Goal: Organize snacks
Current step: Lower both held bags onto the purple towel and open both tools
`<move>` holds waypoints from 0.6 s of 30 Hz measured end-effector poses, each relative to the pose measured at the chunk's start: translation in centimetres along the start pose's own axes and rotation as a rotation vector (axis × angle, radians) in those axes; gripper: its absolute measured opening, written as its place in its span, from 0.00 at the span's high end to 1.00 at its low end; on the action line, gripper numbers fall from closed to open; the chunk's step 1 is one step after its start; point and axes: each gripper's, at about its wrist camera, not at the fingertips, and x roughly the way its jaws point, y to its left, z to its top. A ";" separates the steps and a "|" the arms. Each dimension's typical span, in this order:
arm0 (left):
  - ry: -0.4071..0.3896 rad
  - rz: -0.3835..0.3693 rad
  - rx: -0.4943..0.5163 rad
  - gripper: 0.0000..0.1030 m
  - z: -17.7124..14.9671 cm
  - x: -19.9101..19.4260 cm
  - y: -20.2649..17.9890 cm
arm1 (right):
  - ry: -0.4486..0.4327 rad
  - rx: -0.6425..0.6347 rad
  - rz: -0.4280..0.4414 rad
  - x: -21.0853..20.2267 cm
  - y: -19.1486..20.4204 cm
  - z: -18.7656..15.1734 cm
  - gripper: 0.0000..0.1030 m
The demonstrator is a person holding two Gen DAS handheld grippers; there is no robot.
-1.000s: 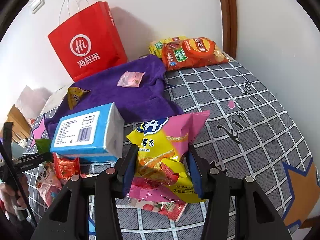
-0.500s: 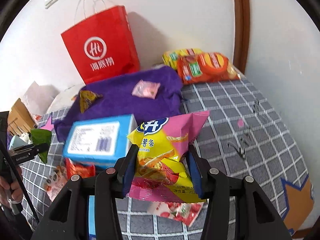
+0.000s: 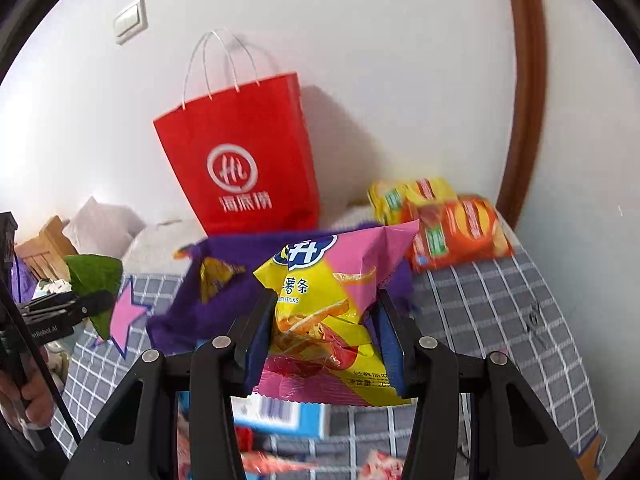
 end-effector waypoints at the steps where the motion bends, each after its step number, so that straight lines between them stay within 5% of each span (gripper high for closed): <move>1: -0.005 0.001 0.000 0.51 0.4 0.0 -0.1 | -0.002 -0.002 0.005 0.2 0.2 0.8 0.53; 9: -0.018 -0.018 -0.031 0.51 4.7 1.4 -0.3 | -0.002 0.008 0.049 3.6 1.5 5.7 0.53; 18: 0.006 -0.032 -0.077 0.50 6.0 5.3 0.4 | 0.017 -0.003 0.065 8.4 1.4 6.2 0.53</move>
